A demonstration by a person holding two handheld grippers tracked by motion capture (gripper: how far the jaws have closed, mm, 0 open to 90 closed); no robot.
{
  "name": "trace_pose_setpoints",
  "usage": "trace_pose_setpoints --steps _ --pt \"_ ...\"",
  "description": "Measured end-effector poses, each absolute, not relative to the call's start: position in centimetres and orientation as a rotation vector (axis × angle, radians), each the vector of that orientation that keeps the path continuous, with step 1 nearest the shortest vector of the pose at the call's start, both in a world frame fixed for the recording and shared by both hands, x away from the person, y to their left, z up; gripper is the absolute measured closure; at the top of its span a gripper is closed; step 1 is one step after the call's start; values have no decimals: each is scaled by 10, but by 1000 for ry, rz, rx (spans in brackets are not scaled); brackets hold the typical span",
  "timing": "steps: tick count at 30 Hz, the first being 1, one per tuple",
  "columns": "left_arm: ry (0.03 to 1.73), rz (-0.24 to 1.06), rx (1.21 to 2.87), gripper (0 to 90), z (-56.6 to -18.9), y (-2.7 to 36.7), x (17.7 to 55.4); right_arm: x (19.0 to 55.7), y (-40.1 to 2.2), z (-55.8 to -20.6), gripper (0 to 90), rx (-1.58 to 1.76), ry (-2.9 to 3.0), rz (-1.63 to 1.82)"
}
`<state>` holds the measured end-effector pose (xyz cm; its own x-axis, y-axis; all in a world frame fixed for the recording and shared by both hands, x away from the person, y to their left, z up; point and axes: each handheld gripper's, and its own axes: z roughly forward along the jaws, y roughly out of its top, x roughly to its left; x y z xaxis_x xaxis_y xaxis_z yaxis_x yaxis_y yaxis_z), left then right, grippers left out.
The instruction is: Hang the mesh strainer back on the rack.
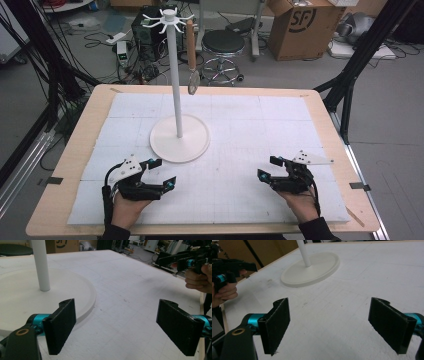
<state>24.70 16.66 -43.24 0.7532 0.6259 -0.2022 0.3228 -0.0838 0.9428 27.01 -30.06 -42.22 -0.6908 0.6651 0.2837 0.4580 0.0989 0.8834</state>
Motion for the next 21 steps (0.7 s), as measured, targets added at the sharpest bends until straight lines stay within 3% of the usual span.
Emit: trace_pose_setpoints --steps 21 --pt "761 292 1693 167 -433 166 247 267 -302 -428 170 1159 2183 1644"
